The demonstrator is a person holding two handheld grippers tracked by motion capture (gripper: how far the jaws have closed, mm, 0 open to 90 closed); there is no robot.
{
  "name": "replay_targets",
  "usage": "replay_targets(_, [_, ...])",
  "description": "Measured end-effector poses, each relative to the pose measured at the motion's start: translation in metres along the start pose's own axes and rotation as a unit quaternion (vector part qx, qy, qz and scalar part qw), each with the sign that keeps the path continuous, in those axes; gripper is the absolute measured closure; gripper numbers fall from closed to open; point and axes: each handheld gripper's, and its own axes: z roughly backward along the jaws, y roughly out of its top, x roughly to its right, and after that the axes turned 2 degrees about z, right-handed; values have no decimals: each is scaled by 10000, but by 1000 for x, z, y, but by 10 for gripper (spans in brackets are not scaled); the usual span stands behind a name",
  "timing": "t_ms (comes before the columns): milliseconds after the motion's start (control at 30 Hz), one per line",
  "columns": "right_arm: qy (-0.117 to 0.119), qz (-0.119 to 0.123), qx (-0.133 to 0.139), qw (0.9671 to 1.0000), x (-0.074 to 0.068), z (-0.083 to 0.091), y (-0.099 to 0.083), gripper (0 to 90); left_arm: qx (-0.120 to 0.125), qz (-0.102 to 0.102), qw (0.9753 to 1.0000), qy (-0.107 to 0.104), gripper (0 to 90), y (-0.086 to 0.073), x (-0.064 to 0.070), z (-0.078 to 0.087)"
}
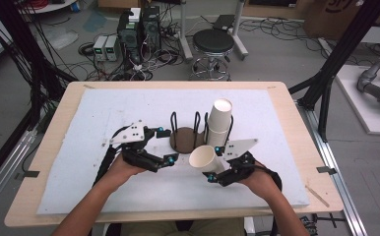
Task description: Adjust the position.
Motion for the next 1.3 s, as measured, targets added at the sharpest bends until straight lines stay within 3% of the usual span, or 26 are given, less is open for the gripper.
replay_targets(233, [-375,-190,447,9981,0,18,-19,307,317,232,9981,467,165,-17,-8,14])
replay_targets(433, [-673,-323,676,9949,1,33,-30,306,370,253,9964,719,169,-30,-14,22])
replay_targets(533, [-854,-394,797,9924,2,42,-35,306,388,240,9962,736,176,-33,-17,24])
replay_targets(633, [-1072,-475,951,9885,3,52,-42,306,381,245,9956,818,178,-36,-19,27])
replay_targets(767, [-1371,-687,1219,9806,5,66,-54,307,317,496,9942,894,178,-40,-22,28])
replay_targets(1033, [-1753,-1011,1502,9677,6,82,-72,306,658,499,9906,1086,163,-42,-25,36])
replay_targets(1300, [-2005,-1120,1633,9595,7,89,-78,306,682,355,9911,1090,162,-45,-25,39])
